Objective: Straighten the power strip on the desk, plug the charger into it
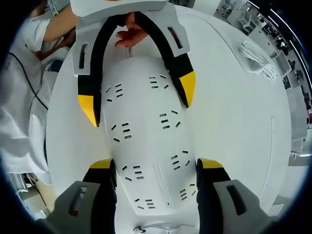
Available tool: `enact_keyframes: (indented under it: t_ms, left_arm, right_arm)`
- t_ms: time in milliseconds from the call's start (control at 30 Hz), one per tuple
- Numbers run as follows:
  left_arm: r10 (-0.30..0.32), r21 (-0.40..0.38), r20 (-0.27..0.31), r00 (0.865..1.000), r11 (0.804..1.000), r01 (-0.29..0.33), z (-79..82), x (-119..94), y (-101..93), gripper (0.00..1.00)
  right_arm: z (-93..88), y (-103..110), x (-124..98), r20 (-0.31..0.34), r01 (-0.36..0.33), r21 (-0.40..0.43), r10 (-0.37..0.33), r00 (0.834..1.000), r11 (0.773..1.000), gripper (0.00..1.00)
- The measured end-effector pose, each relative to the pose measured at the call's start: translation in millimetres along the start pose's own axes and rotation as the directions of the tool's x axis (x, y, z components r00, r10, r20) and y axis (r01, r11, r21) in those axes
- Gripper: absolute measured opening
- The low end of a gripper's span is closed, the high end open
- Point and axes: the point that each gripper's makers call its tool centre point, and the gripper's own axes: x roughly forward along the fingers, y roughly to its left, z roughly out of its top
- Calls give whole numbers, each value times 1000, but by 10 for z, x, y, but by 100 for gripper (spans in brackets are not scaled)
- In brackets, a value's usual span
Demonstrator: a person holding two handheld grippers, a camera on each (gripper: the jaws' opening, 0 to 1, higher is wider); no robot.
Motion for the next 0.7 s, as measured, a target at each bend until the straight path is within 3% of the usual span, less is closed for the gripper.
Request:
enact_keyframes:
  t_ms: [700]
  left_arm:
    - [-52, 47, -4, 999, 998, 52, -12, -16, -79, 78]
  right_arm:
    - [0, 112, -10, 11, 23, 91, -24, 1000, 996, 65]
